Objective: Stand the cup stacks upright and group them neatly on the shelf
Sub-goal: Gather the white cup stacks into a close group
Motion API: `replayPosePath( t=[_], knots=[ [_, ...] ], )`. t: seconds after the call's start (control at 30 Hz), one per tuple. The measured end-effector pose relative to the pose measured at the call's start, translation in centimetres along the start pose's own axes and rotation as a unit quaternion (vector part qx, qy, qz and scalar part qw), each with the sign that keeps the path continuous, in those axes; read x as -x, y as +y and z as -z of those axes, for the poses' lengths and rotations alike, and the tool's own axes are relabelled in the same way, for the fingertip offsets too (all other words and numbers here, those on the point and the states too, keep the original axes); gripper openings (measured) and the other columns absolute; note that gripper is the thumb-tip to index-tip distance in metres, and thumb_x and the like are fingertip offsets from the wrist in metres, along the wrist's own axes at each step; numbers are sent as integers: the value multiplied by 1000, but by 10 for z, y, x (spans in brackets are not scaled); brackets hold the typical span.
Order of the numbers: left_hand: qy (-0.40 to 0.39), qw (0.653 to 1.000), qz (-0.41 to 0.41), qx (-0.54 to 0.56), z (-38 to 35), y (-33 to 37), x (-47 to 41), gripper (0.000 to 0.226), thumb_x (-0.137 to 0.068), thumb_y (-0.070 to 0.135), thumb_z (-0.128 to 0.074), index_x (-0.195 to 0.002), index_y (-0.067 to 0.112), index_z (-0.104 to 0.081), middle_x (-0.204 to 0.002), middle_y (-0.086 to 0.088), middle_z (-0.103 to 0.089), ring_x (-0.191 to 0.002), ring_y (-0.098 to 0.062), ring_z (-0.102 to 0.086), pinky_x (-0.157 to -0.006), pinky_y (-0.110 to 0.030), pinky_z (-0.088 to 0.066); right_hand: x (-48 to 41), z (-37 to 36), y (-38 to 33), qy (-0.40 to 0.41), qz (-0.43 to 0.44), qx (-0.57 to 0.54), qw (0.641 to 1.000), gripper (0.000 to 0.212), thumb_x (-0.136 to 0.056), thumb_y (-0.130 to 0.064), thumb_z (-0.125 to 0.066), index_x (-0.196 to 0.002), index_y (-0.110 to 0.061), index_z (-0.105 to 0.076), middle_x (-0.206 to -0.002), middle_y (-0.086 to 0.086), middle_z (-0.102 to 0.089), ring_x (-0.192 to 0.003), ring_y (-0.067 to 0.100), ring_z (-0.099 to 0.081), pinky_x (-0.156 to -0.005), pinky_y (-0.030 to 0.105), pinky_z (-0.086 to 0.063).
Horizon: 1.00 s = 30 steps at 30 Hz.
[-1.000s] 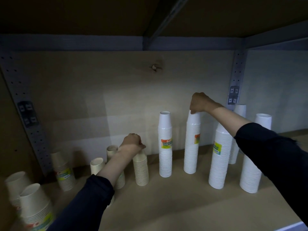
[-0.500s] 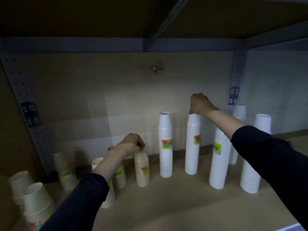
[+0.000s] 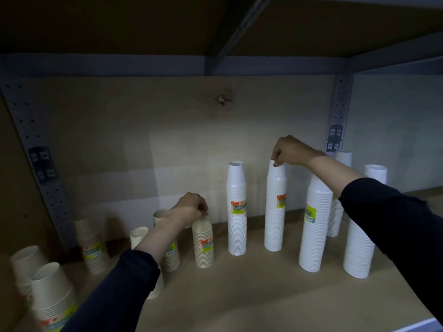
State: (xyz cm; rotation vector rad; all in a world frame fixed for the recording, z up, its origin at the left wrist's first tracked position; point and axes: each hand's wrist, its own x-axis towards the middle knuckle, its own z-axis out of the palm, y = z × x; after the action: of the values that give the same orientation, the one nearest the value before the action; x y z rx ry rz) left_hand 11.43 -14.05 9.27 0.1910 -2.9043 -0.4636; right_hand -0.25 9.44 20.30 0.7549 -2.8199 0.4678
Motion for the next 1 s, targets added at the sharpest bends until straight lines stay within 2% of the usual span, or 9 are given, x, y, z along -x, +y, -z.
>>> replayPosePath(
  t=[0.2,0.27,0.33,0.37,0.53,0.67,0.8,0.9,1.0],
  knots=[
    [-13,1000,-15,18,4,-2,0,28,-85,0,-60,-112,-1,-66,-124,-14,-64,-115,-25,-59,-100,-24,-44,4,0,-1,21,8,-11,1000,28,-78,-9,-70,-103,4,-70,-111,21,-69,-103,32,-63,-80,27,-44],
    [-17,999,-22,30,5,-4,1,28,-84,-2,-60,-112,-1,-66,-122,-14,-65,-114,-26,-60,-92,-16,-45,5,0,-3,27,5,-7,1000,27,-78,-10,-71,-101,4,-70,-109,22,-69,-101,33,-64,-76,24,-42],
    [-22,999,-22,42,6,-5,3,28,-84,-3,-61,-111,-2,-67,-121,-15,-65,-113,-26,-61,-74,2,-40,5,-1,-5,32,-2,1,999,30,-78,-11,-71,-102,5,-70,-110,23,-68,-102,33,-63,-78,26,-45],
    [-23,998,-21,47,7,-5,3,28,-84,-3,-61,-111,-2,-67,-121,-15,-66,-112,-25,-61,-69,6,-36,5,-1,-6,33,-5,8,999,31,-78,-11,-71,-103,6,-69,-111,23,-67,-102,34,-63,-81,28,-48],
    [-16,999,-23,46,6,-5,3,26,-84,0,-61,-110,-1,-67,-119,-15,-65,-110,-25,-61,-81,-12,-43,4,-3,-11,35,-14,40,998,35,-78,-12,-71,-107,6,-65,-114,21,-64,-103,34,-62,-84,32,-50],
    [0,999,-27,39,6,-2,7,24,-84,5,-62,-108,4,-66,-118,-13,-64,-98,-21,-59,-90,-26,-46,7,0,-13,27,-24,36,999,35,-77,-12,-70,-106,6,-65,-111,22,-65,-100,34,-63,-73,29,-47],
    [39,998,-43,25,10,4,15,22,-86,10,-58,-106,7,-67,-117,-11,-65,-107,-25,-60,-88,-25,-45,13,4,-11,36,-30,31,998,32,-78,-12,-68,-103,7,-66,-109,23,-66,-99,35,-63,-72,27,-45],
    [62,996,-56,12,13,11,23,23,-87,12,-57,-107,8,-67,-116,-11,-65,-105,-23,-60,-88,-26,-46,20,11,-6,49,-26,28,998,27,-81,-9,-64,-103,6,-67,-112,22,-66,-103,35,-62,-85,33,-50],
    [78,994,-82,-5,13,21,32,25,-88,13,-55,-110,8,-66,-118,-8,-64,-106,-21,-60,-88,-26,-46,33,20,-1,59,-24,22,998,26,-84,-7,-60,-107,2,-68,-118,20,-65,-108,33,-60,-94,35,-49]
  ],
)
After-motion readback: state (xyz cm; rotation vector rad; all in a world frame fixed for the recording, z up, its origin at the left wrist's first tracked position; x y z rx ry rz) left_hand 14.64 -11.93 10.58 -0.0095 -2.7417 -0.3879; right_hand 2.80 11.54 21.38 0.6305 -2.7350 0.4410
